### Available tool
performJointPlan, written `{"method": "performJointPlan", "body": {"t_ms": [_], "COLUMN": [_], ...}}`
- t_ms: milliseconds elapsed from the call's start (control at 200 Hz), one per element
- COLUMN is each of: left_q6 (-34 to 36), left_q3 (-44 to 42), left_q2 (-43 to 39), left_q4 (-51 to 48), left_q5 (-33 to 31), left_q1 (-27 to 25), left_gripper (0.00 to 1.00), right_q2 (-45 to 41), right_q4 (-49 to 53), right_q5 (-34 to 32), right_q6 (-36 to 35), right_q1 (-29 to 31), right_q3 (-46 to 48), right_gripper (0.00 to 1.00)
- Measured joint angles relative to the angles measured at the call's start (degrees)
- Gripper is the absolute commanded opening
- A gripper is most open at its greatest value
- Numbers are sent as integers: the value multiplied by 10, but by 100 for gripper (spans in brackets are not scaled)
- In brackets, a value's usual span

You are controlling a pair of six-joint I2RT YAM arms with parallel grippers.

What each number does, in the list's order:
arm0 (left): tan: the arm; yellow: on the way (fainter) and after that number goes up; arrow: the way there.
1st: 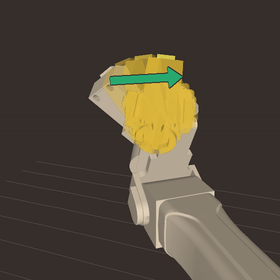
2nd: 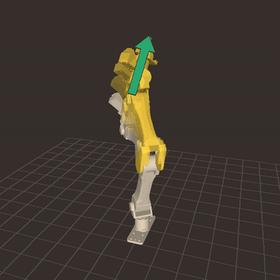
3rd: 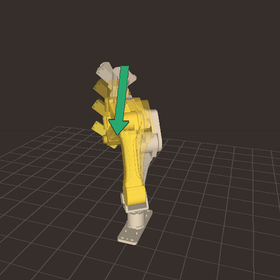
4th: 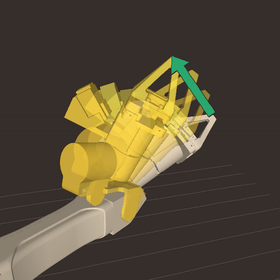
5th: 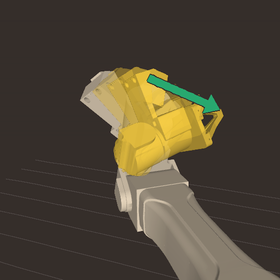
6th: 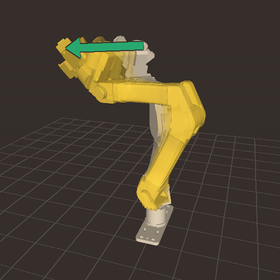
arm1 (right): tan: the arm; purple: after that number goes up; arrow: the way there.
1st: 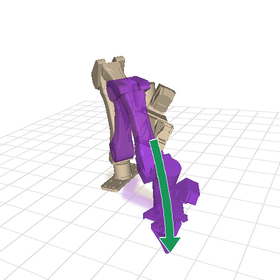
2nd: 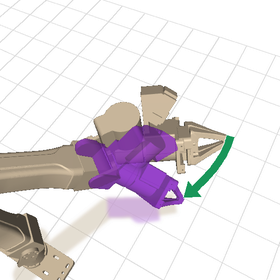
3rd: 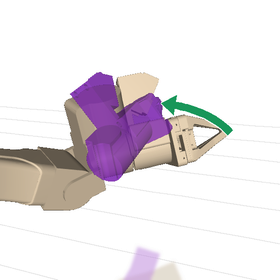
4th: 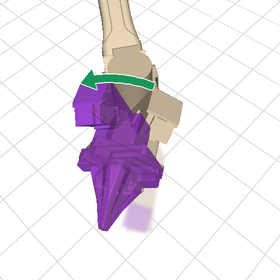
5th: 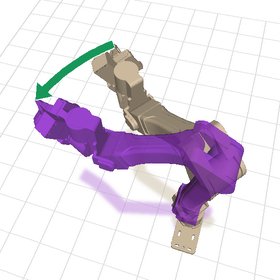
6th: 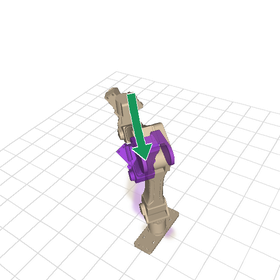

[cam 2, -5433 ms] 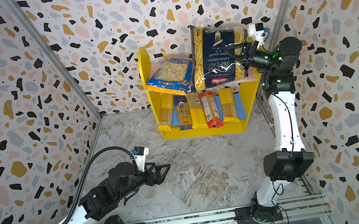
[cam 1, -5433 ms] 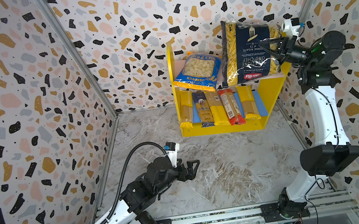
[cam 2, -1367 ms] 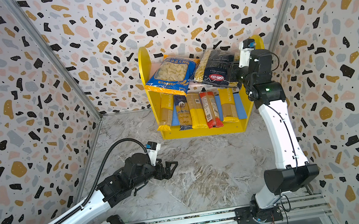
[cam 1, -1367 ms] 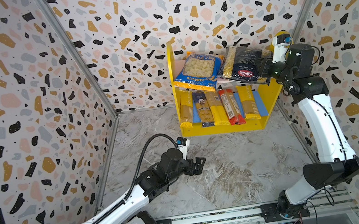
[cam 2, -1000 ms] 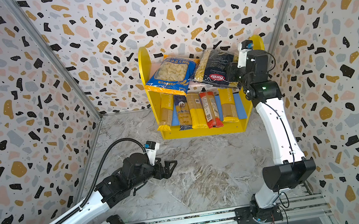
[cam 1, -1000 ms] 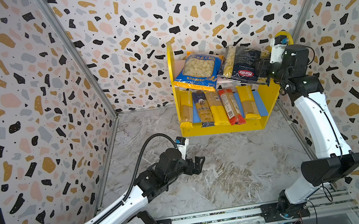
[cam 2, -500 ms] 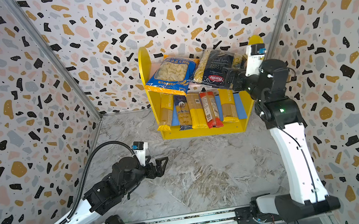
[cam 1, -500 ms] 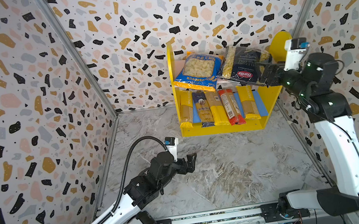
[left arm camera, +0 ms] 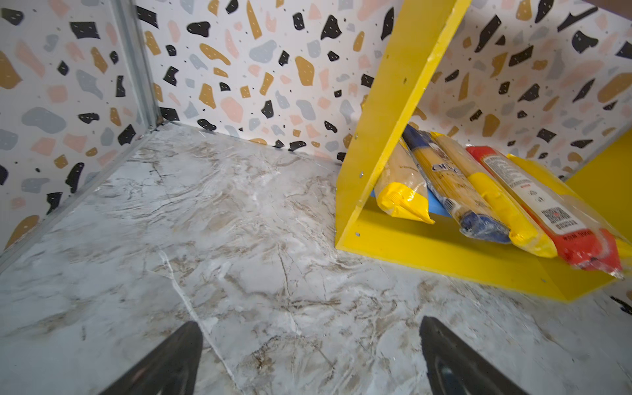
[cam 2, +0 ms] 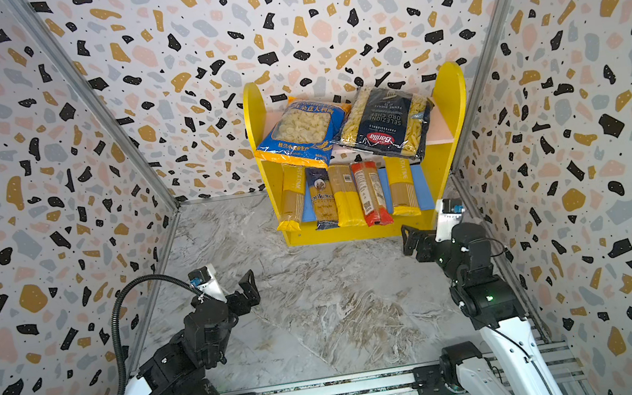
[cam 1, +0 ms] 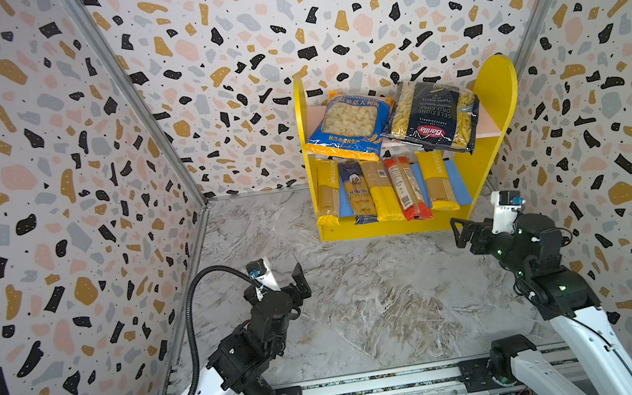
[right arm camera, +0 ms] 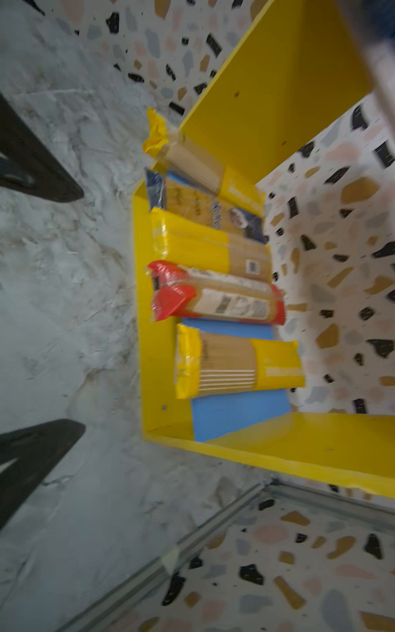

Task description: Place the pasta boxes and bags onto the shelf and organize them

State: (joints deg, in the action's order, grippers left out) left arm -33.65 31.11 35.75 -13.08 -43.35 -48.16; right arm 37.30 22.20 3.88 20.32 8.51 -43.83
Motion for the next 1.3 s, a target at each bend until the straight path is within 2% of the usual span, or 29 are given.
{"method": "performJointPlan", "body": {"t_ms": [125,395,576,701,801,916,1041,1206,1301], "left_q6": [-12,-9,86,180,239,274,292,296,288], "left_q3": [-16,-93,-97,-120,-150,-167,-182,-236,-261], "left_q2": [26,87,158,206,235,245,225,196,226], "left_q4": [24,100,200,338,432,497,549,628,663], "left_q5": [-18,-62,-135,-188,-201,-192,-168,-164,-169], "left_q1": [0,-6,-7,-7,7,49,121,226,268], "left_gripper": [99,99,100,100,100,100,99,99,100], "right_q2": [-30,-14,3,26,68,121,165,175,176], "right_q4": [0,-64,-169,-249,-320,-405,-471,-535,-571], "right_q5": [-18,-66,-120,-174,-220,-250,-262,-255,-248], "right_q6": [5,16,-15,-56,-89,-114,-134,-160,-164], "right_q1": [5,28,80,118,139,146,146,131,103], "right_q3": [70,112,223,279,284,284,284,293,310], "right_gripper": [99,99,99,99,99,99,99,99,99]}}
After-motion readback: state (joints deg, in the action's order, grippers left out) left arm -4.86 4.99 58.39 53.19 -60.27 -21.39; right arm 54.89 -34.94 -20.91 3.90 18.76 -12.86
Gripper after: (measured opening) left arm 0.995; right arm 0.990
